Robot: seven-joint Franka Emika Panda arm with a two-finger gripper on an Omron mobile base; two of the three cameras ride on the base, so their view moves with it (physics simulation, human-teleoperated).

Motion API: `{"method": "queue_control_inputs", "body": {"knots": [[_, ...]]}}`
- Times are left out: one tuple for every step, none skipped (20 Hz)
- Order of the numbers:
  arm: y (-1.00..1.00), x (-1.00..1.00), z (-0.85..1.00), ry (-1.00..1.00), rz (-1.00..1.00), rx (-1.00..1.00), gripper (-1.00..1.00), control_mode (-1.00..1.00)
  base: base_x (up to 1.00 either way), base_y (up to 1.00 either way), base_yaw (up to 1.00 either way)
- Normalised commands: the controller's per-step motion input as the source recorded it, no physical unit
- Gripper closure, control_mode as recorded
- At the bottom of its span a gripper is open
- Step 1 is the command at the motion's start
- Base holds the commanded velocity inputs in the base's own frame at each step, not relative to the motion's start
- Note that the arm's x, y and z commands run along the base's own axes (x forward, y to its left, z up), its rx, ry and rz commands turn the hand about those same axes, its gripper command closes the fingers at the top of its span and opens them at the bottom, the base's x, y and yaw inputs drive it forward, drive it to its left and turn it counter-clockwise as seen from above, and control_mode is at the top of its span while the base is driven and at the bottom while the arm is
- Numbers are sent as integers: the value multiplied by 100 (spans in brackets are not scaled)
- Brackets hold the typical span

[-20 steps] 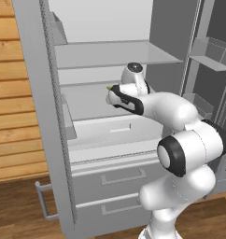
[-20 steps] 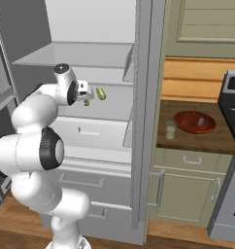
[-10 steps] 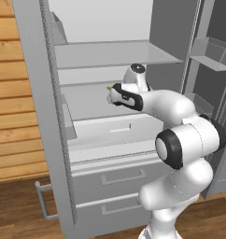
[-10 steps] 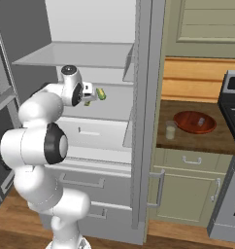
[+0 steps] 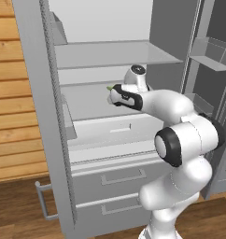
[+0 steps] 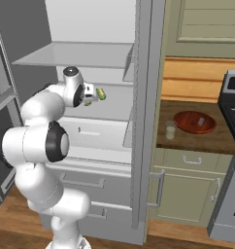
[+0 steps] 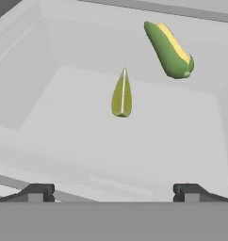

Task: Grab a lemon wedge from the fridge and one ice cube from the ice bowl, and put them in the glass of lemonade.

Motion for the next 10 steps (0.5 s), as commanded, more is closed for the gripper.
{"method": "queue_control_inputs", "body": {"knots": [[0,31,-20,1,0,0,-100,-100,0,0,0],[0,31,-22,0,0,0,-100,-100,0,0,0],[0,30,-19,0,0,0,-100,-100,0,0,0],[0,33,-20,0,0,0,-100,-100,0,0,0],[4,39,-14,0,0,0,-100,-100,0,0,0],[11,41,-9,0,0,0,-100,-100,0,0,0],[15,46,-3,0,0,0,-100,-100,0,0,0],[13,51,0,0,0,0,-100,-100,0,0,0],[10,49,0,0,0,0,-100,-100,0,0,0],[4,45,0,2,0,0,-100,-100,0,0,0]]}}
